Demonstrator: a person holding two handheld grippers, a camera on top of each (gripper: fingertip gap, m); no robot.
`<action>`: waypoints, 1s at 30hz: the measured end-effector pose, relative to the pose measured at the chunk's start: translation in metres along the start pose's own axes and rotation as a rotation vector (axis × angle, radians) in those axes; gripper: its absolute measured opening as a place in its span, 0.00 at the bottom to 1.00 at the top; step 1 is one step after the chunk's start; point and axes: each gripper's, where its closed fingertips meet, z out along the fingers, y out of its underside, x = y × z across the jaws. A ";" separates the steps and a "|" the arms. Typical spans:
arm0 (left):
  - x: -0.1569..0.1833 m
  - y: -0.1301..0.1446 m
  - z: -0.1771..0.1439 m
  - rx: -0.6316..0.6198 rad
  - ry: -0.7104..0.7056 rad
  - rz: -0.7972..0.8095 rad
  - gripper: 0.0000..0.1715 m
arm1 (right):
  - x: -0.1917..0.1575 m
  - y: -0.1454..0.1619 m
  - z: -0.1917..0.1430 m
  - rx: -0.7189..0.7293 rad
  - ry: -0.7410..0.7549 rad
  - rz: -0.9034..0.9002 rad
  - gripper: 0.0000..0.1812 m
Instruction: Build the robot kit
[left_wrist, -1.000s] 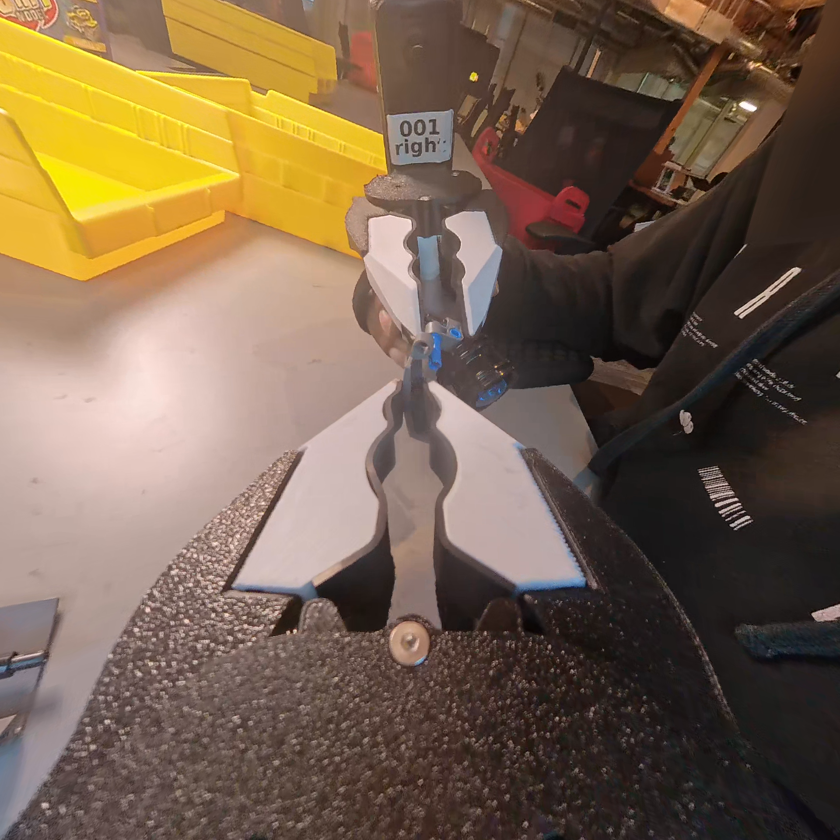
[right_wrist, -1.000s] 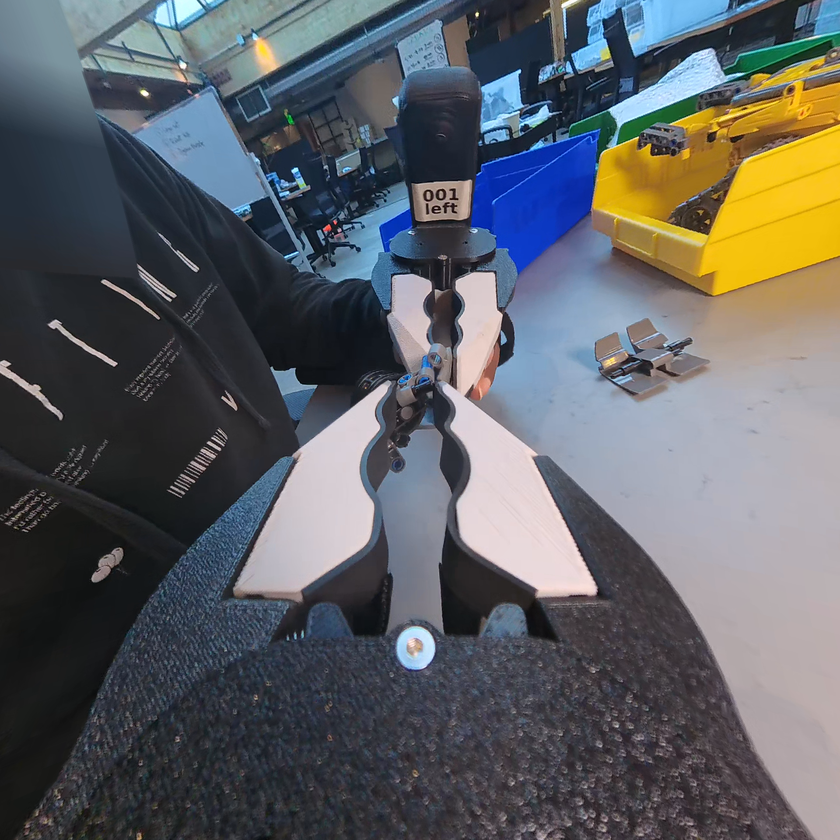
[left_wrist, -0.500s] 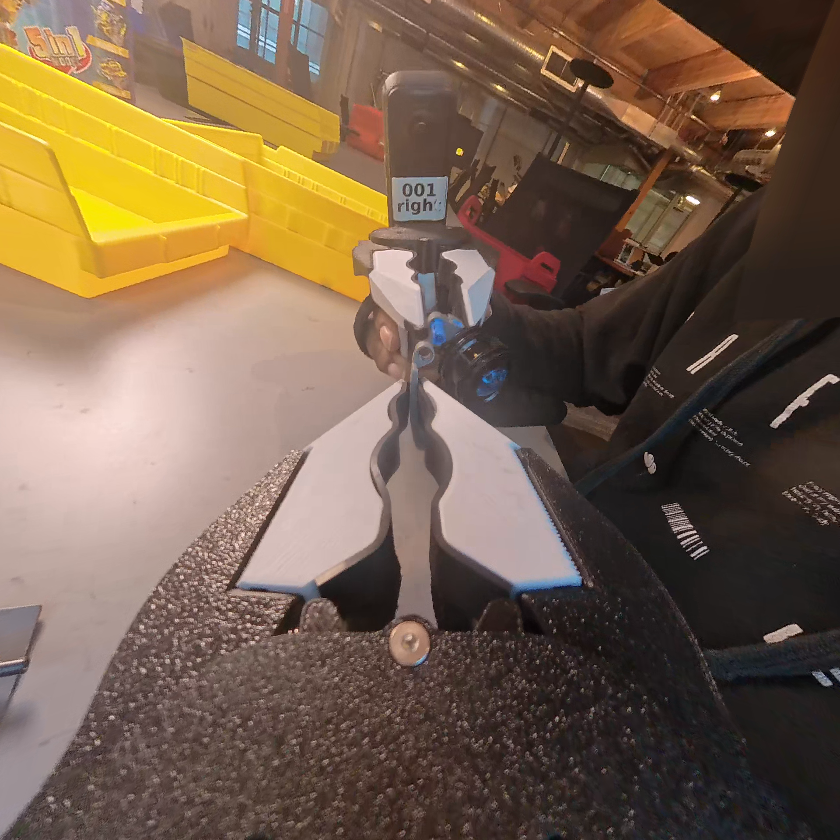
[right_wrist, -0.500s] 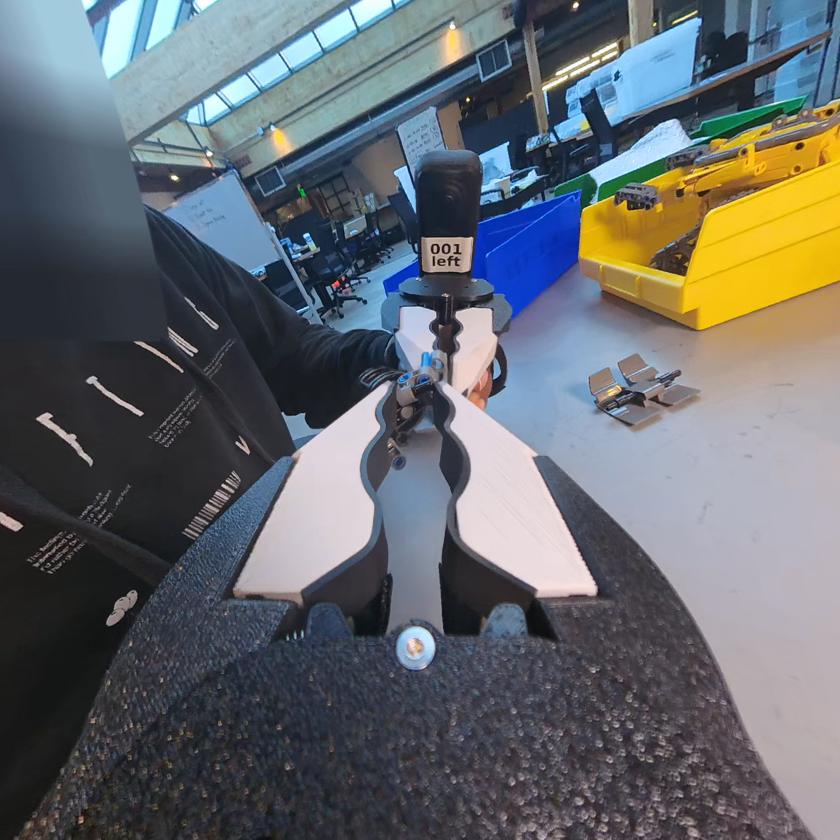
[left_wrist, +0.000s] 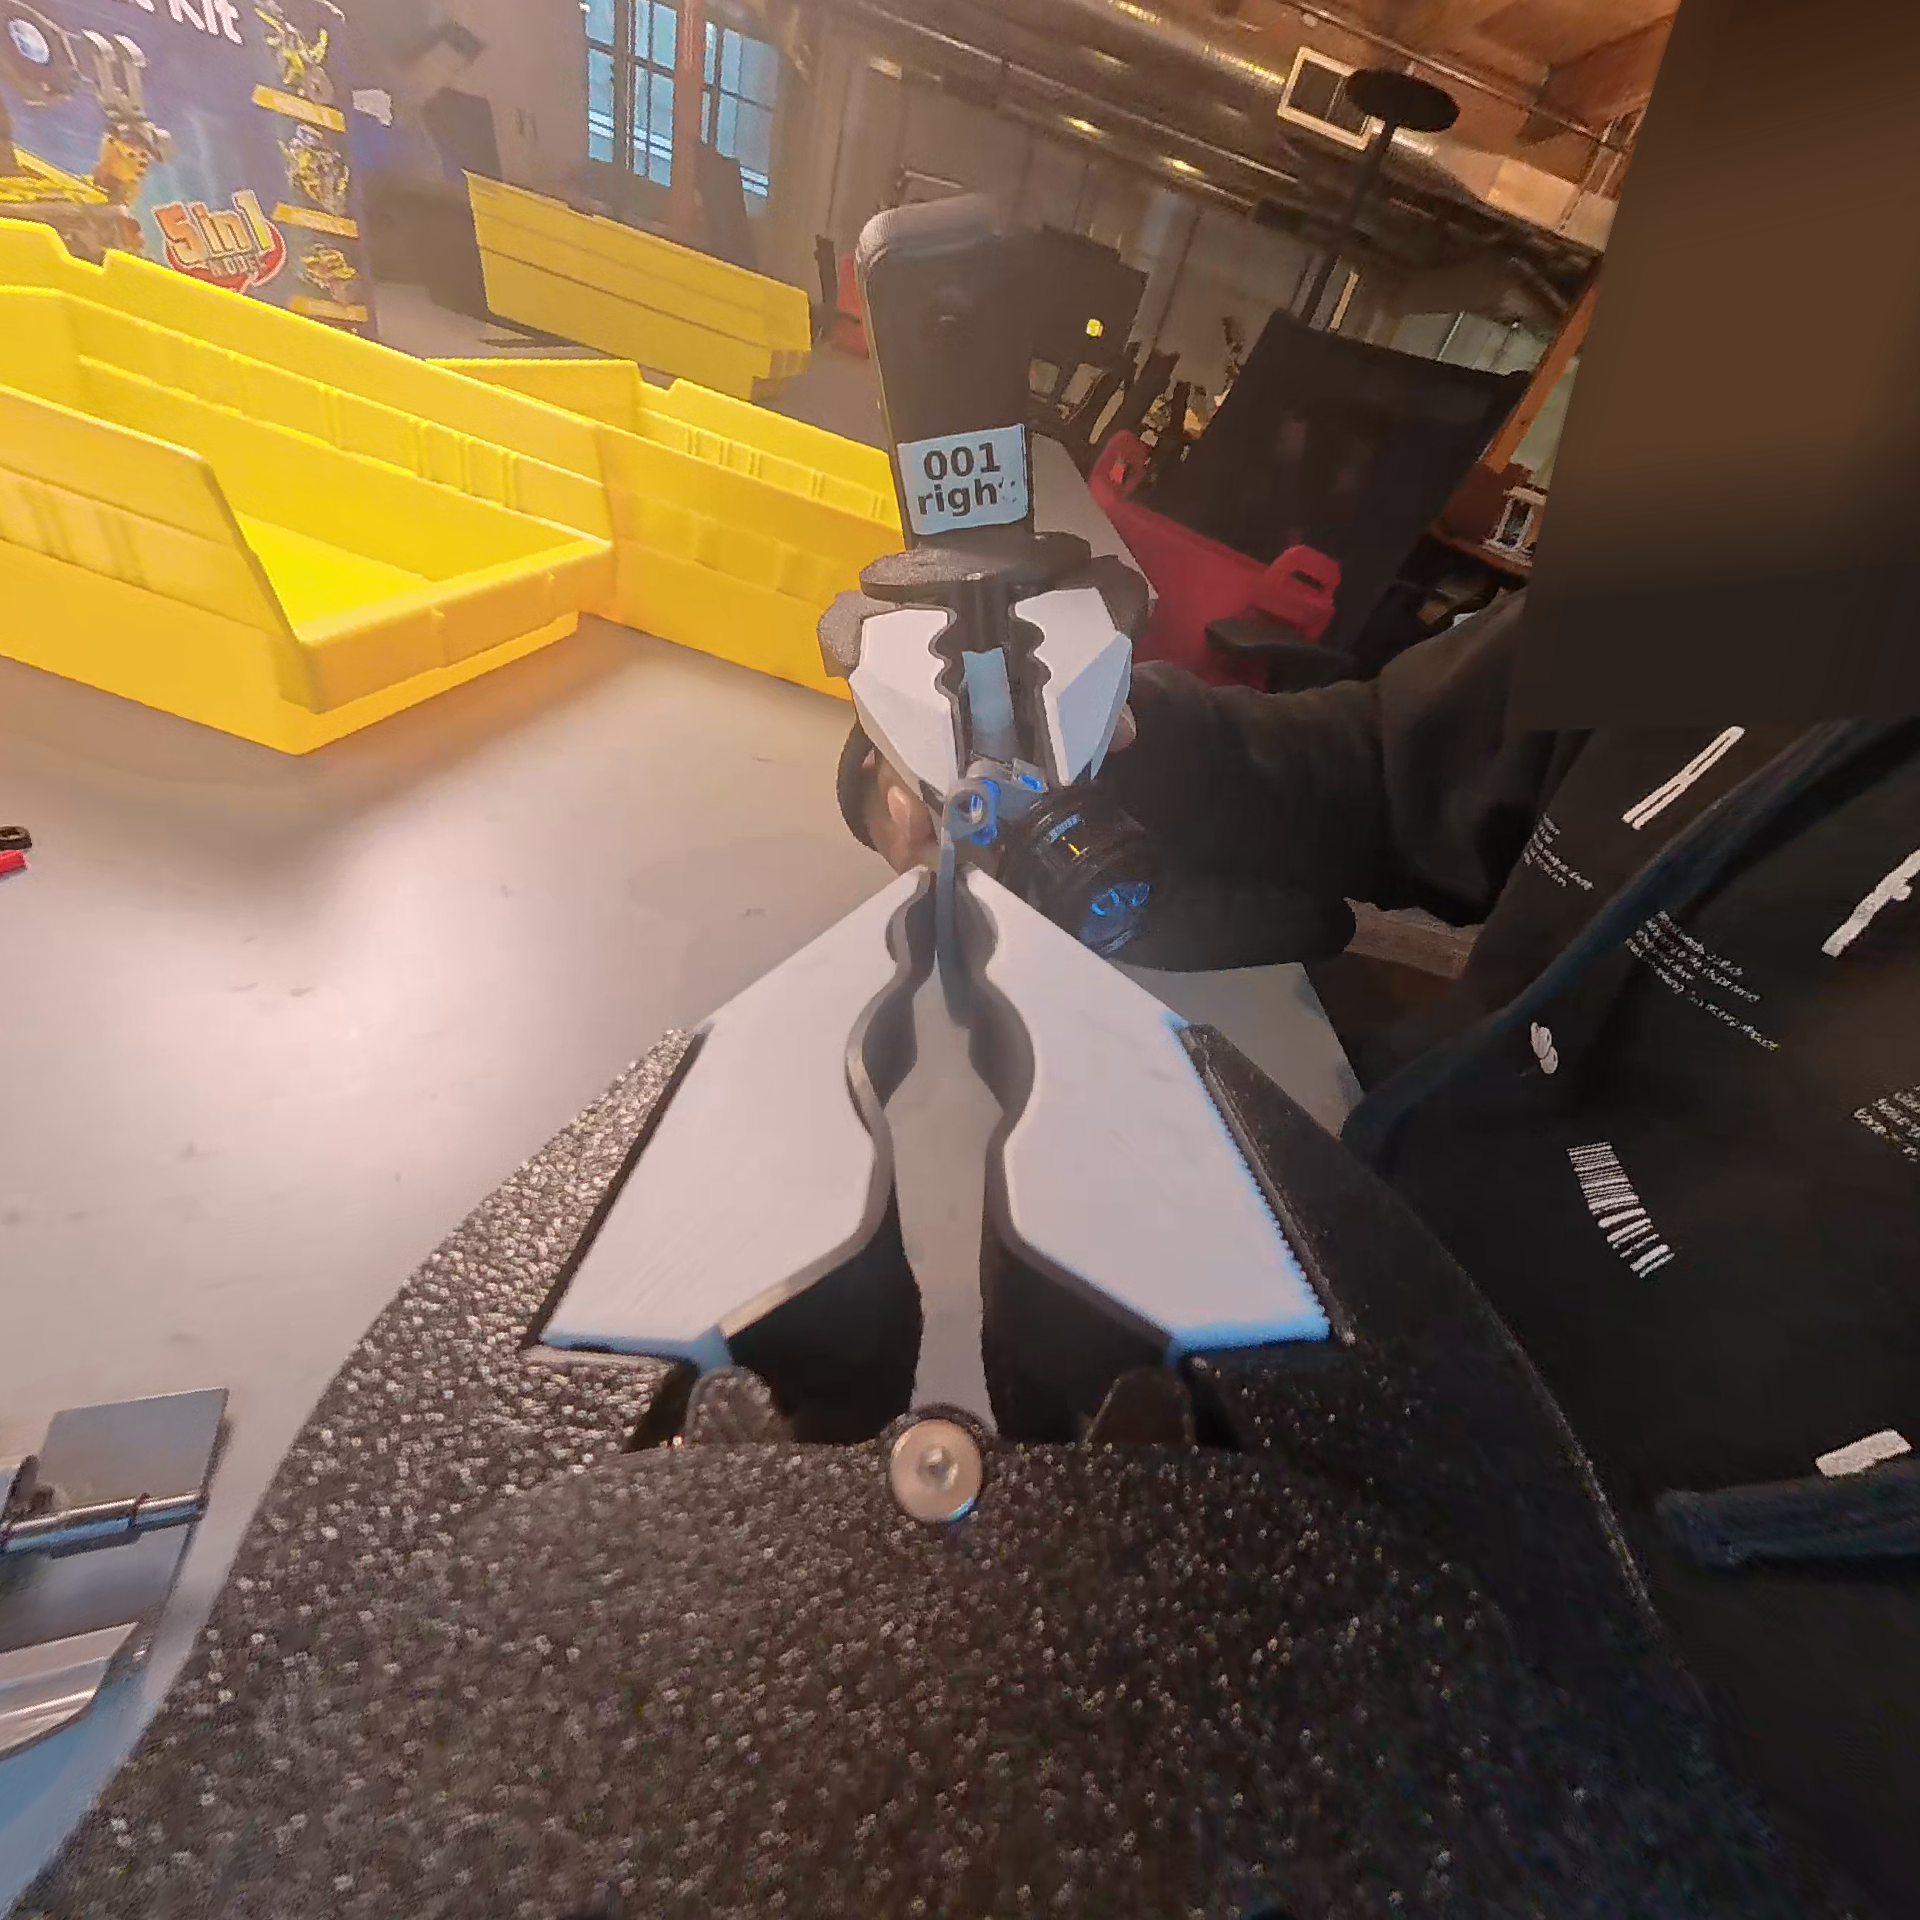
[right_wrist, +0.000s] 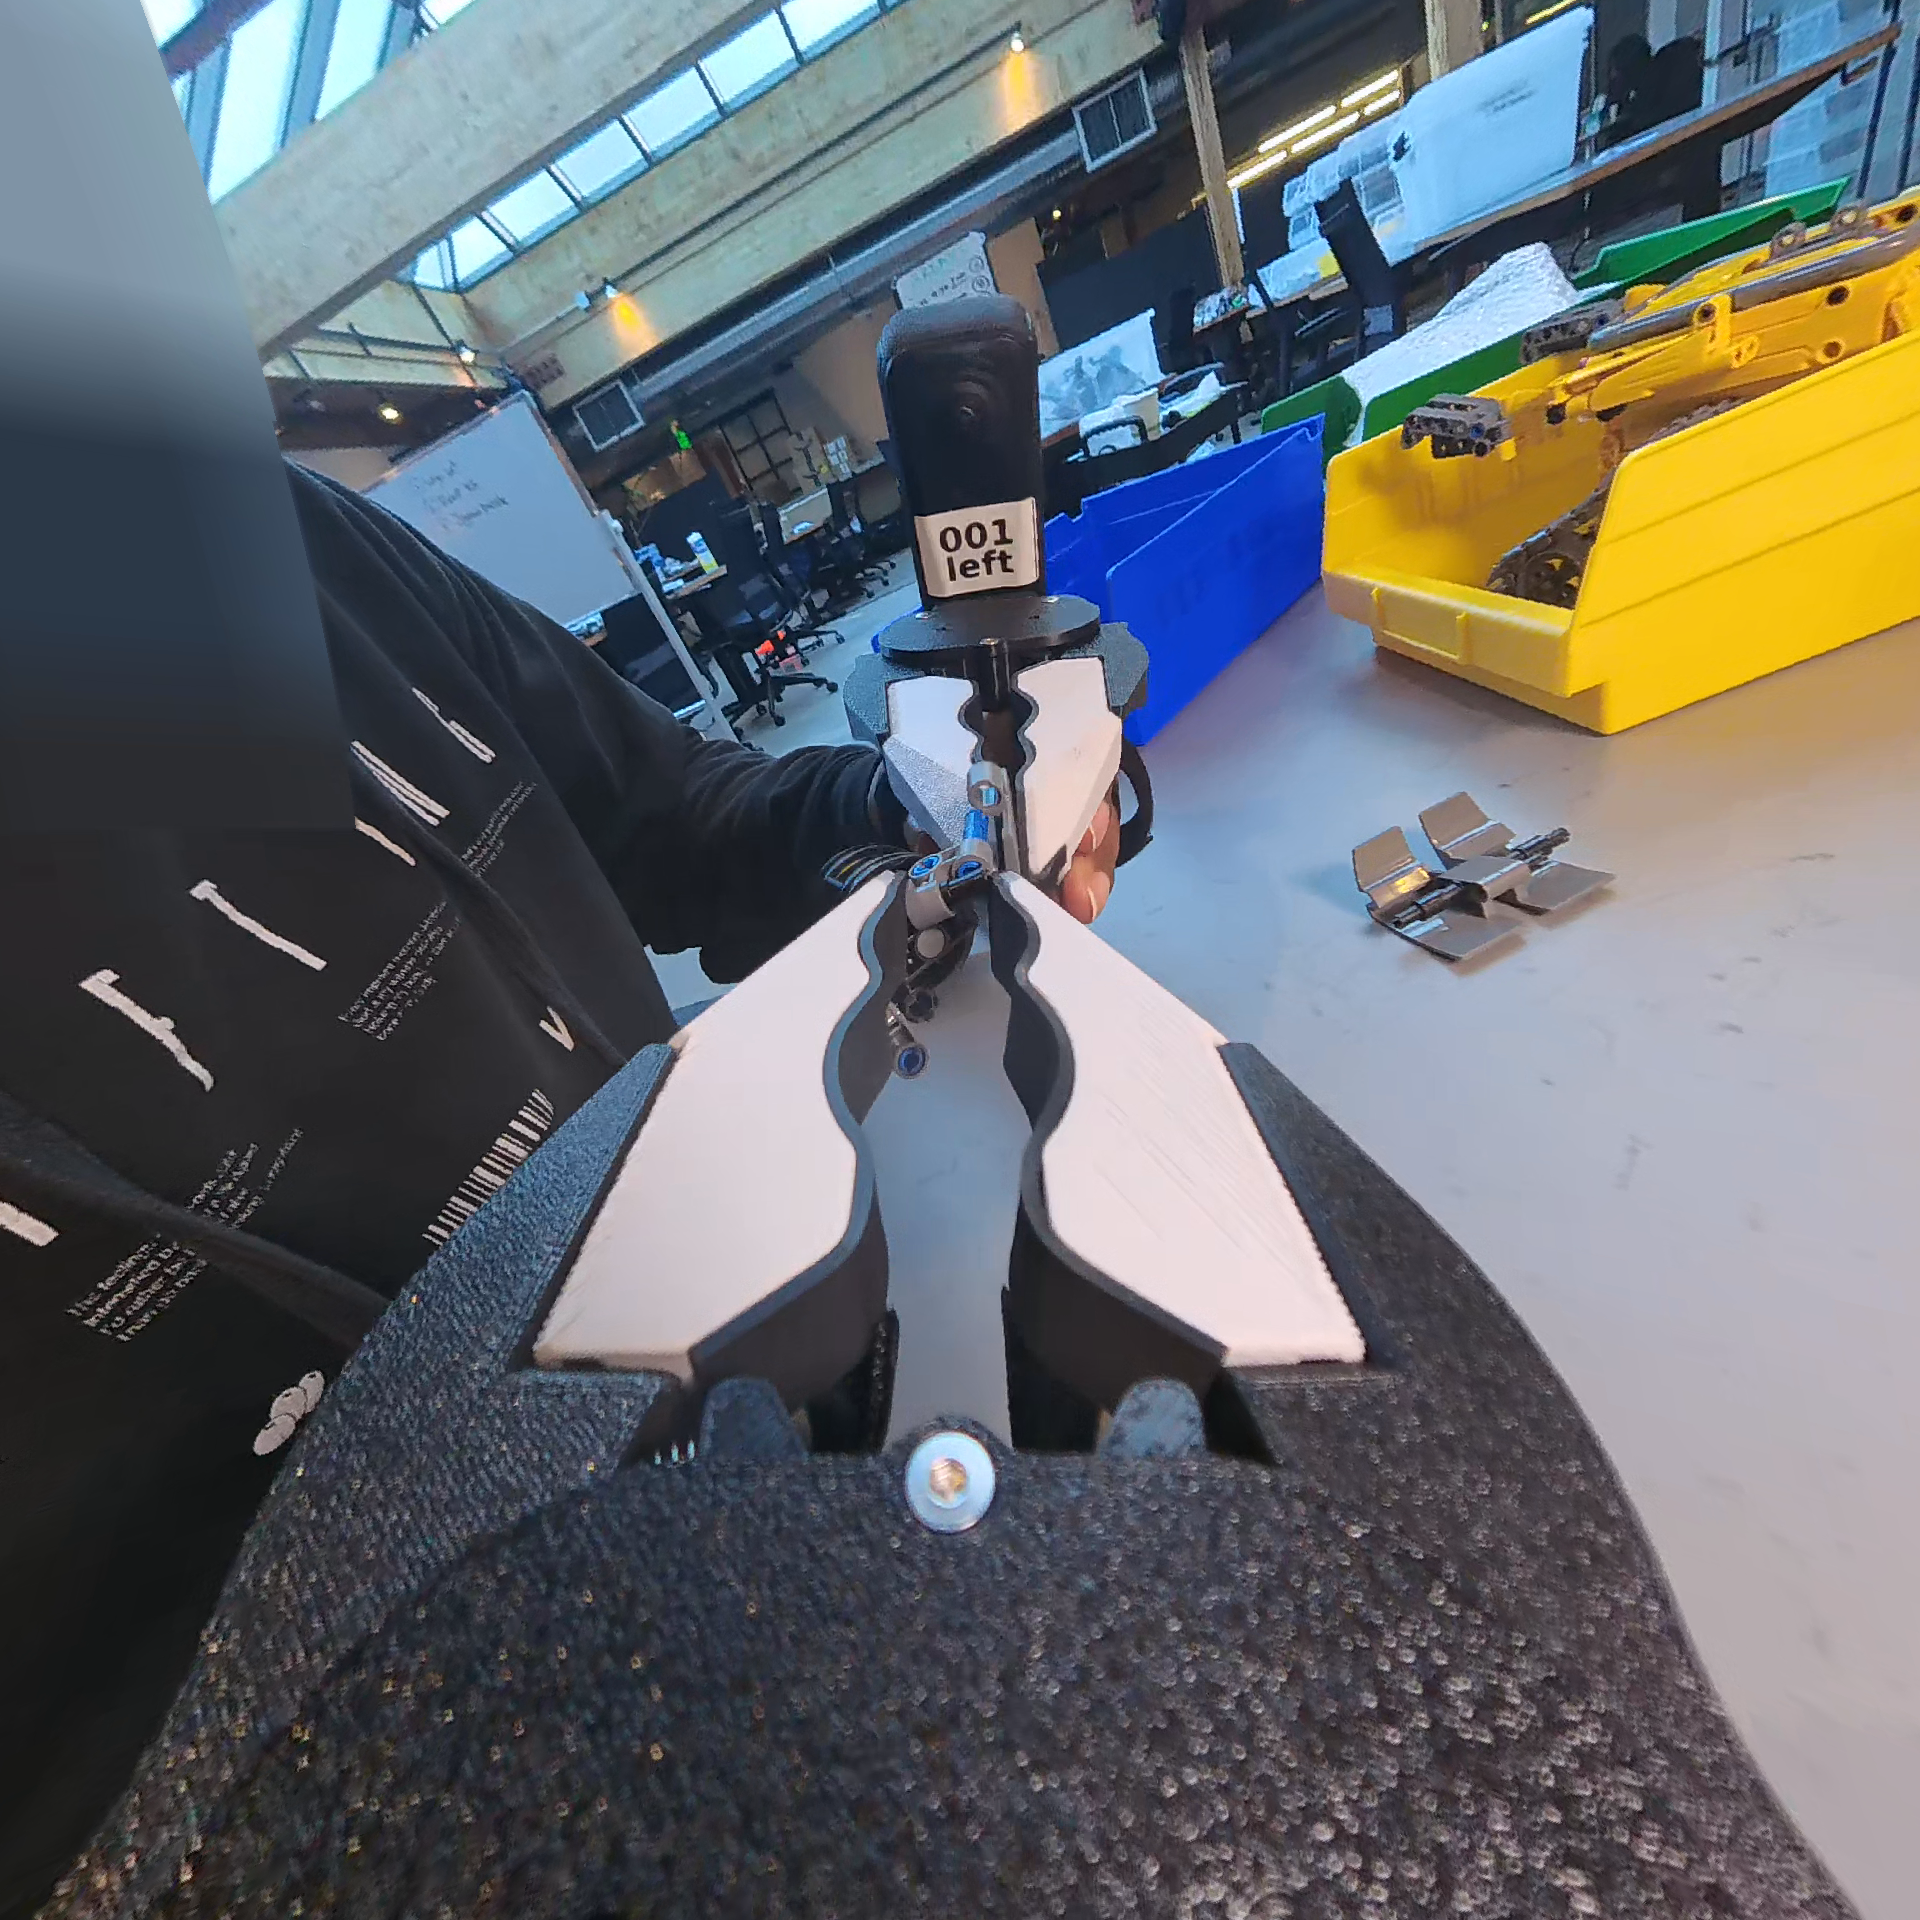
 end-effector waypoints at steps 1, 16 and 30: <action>-0.001 -0.001 -0.001 0.003 -0.005 0.002 0.00 | 0.000 -0.002 -0.001 0.008 0.002 0.004 0.08; -0.002 0.018 0.004 -0.122 -0.052 0.110 0.00 | 0.003 0.009 -0.004 -0.064 0.022 -0.013 0.08; 0.007 0.012 0.007 -0.054 -0.028 0.108 0.00 | -0.005 0.005 -0.004 0.016 -0.097 0.121 0.08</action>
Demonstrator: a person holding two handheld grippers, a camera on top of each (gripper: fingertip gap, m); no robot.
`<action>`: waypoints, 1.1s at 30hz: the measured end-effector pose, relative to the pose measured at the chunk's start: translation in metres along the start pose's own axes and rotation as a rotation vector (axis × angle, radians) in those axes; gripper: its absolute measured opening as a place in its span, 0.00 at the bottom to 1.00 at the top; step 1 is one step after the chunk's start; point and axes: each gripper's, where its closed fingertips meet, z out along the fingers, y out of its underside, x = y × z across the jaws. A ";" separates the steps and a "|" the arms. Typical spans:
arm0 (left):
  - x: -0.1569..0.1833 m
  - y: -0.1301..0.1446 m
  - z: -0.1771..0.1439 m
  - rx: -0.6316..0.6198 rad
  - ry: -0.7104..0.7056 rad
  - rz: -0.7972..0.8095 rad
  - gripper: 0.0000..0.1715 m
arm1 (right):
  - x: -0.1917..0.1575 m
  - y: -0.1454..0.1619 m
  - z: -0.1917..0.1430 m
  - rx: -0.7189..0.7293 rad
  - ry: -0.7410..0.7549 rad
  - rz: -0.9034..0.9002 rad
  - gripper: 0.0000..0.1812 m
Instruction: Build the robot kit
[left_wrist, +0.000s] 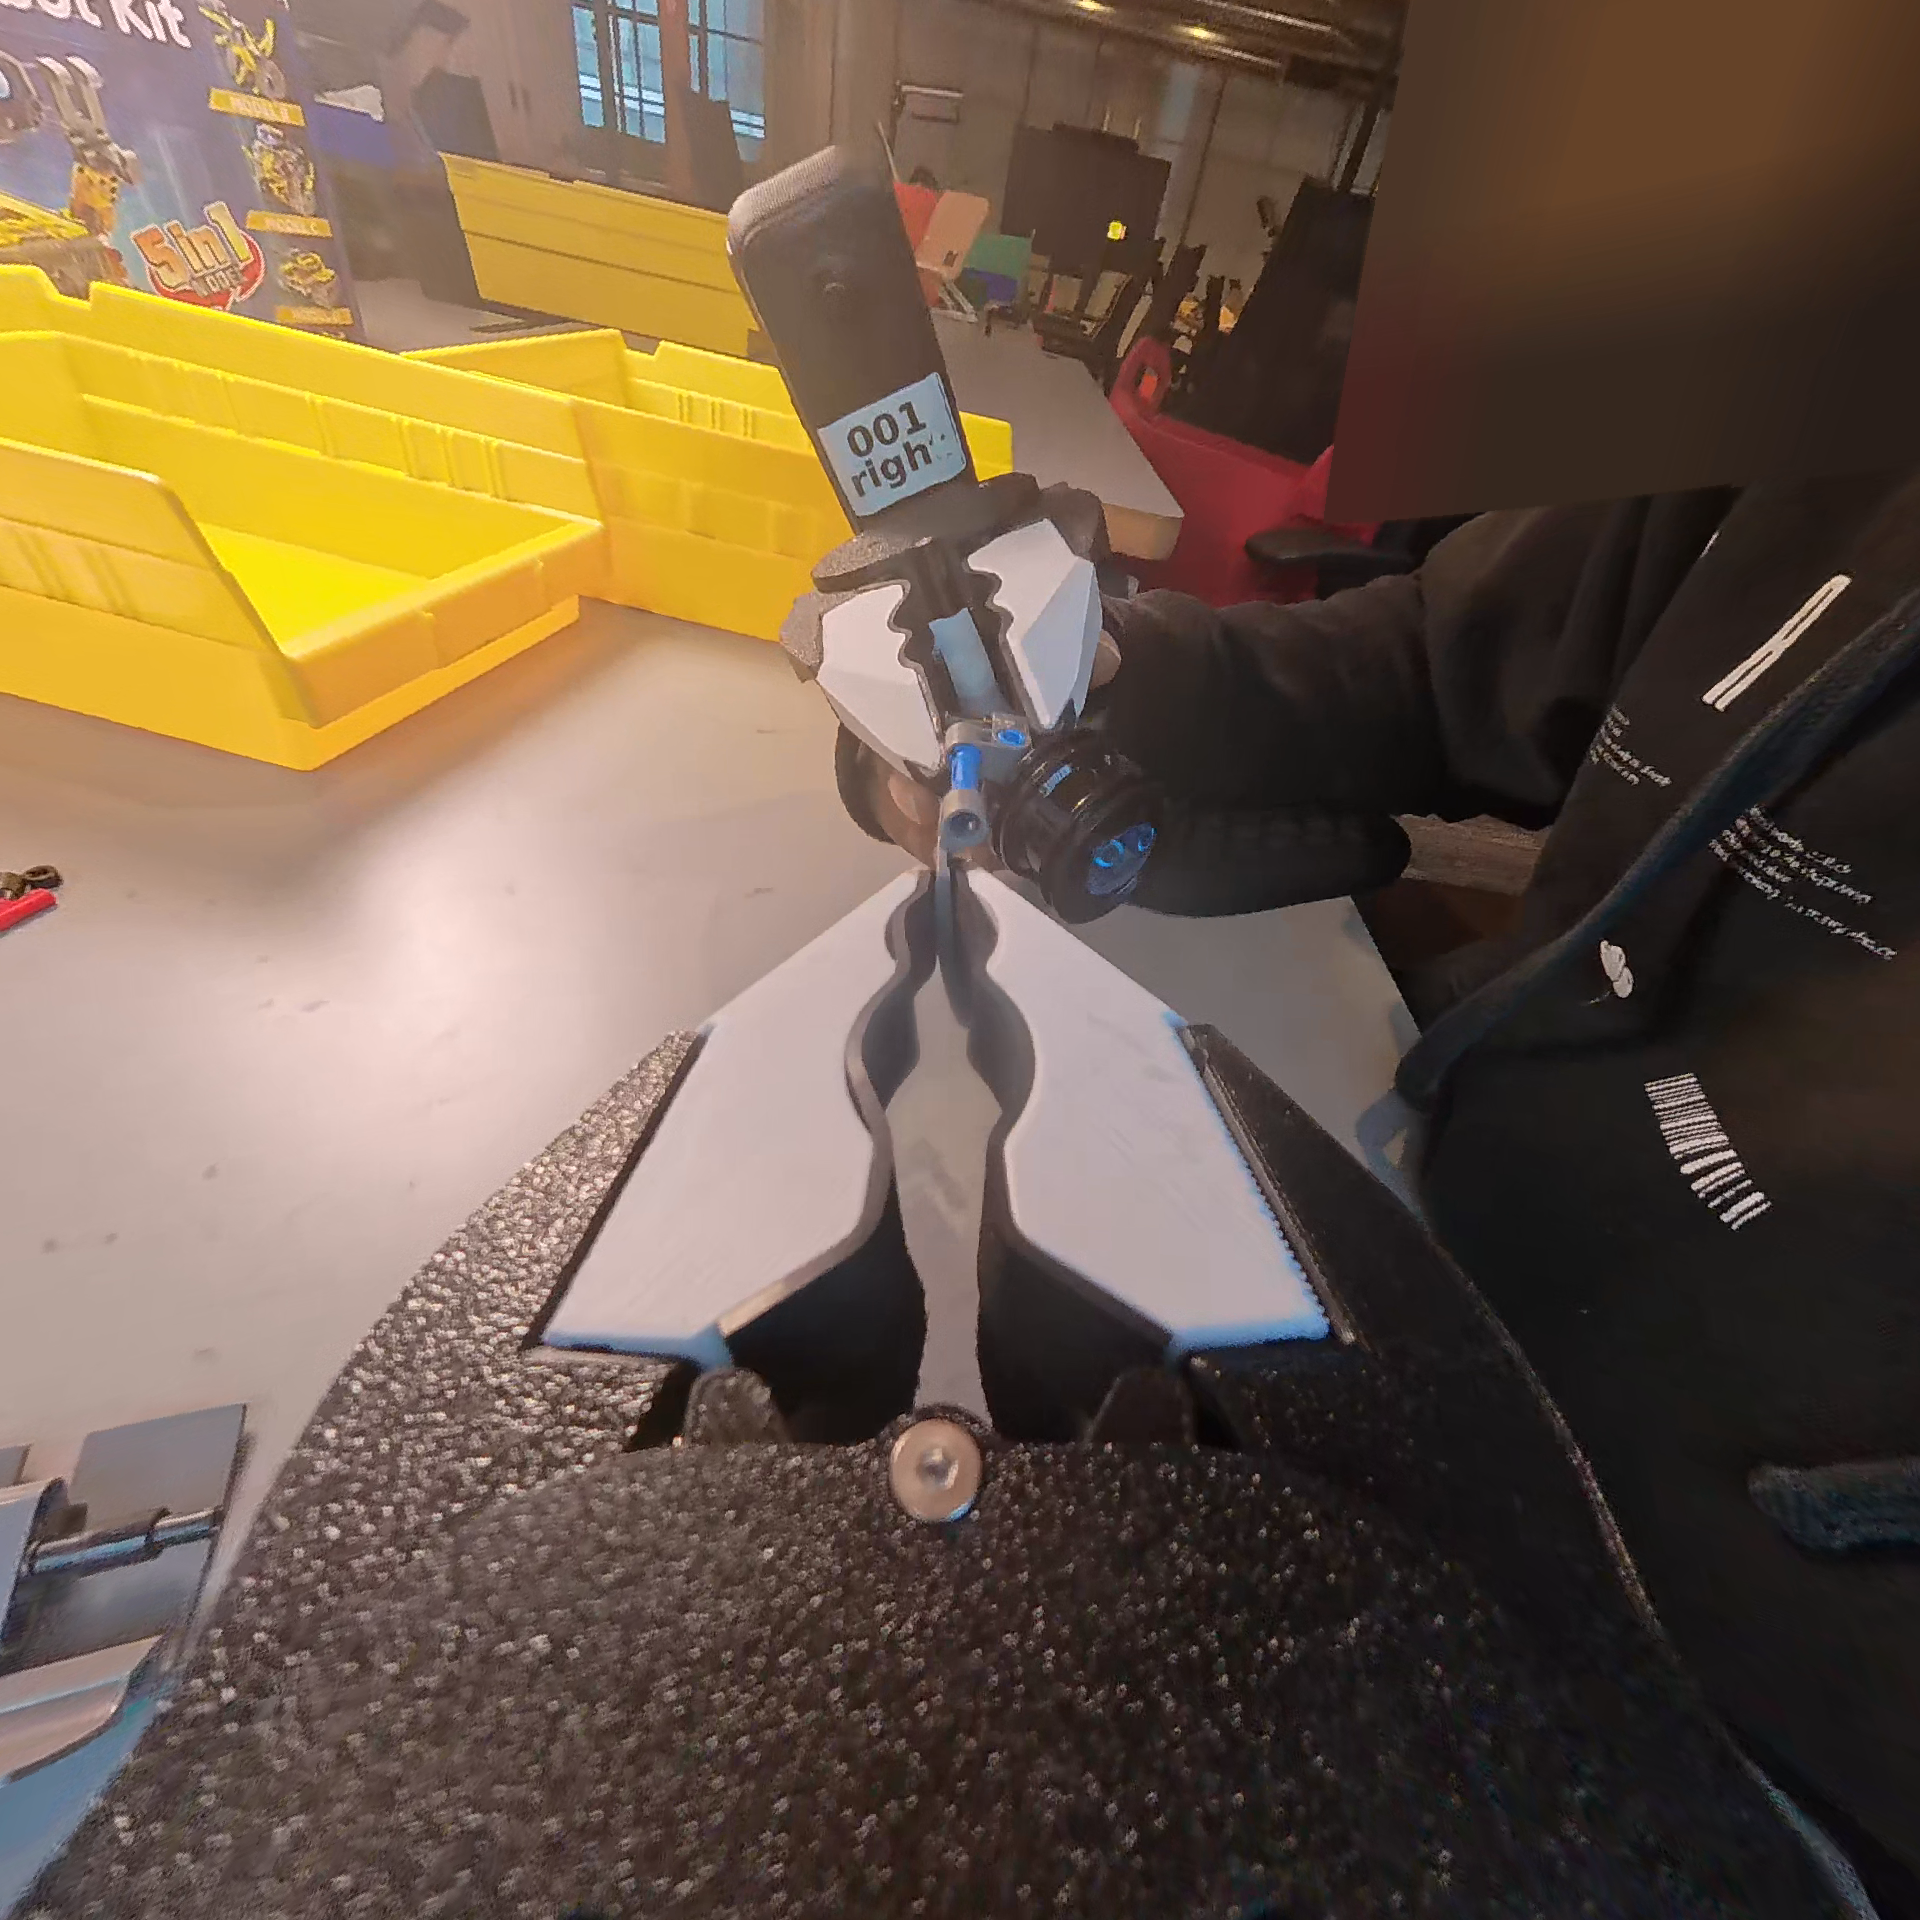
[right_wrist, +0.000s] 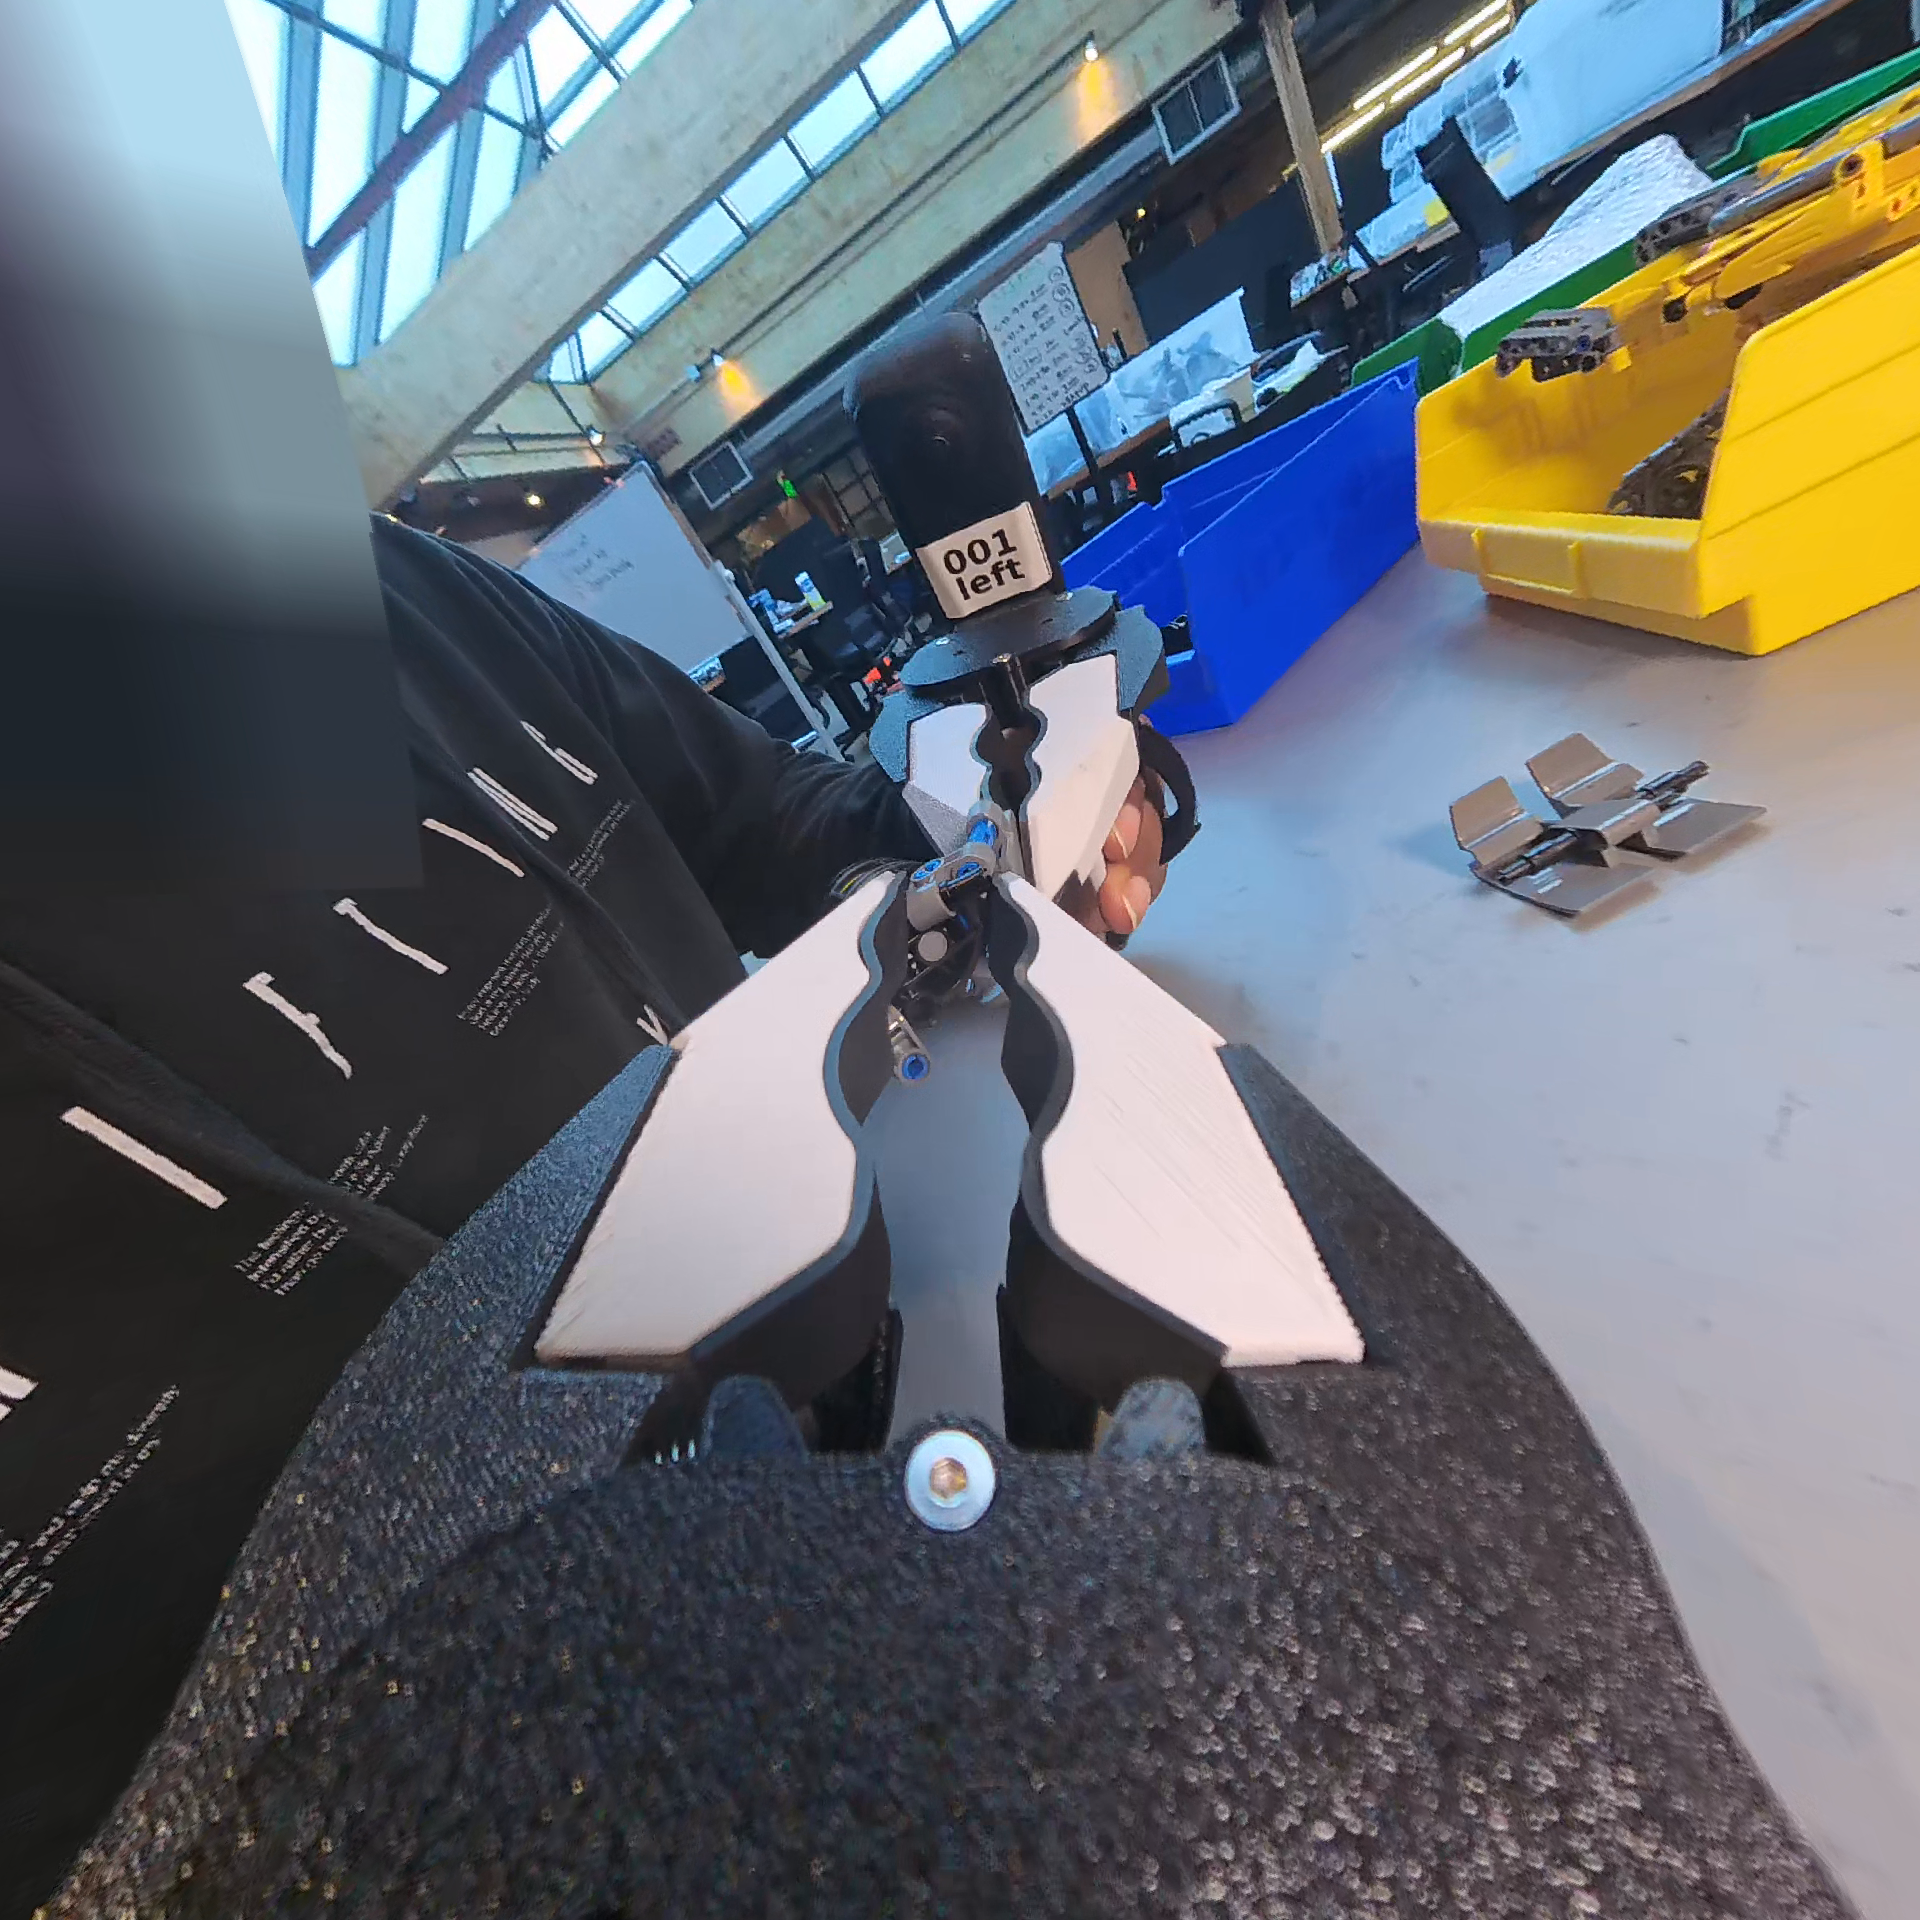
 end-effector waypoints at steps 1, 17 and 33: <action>-0.001 0.000 0.000 0.002 -0.008 0.005 0.00 | 0.001 0.001 0.001 -0.003 0.004 0.007 0.08; 0.004 0.022 -0.001 -0.178 0.015 0.165 0.00 | 0.006 0.038 0.003 -0.271 0.094 -0.157 0.08; 0.007 0.045 -0.002 -0.312 0.039 0.276 0.00 | 0.009 0.060 0.004 -0.385 0.104 -0.166 0.08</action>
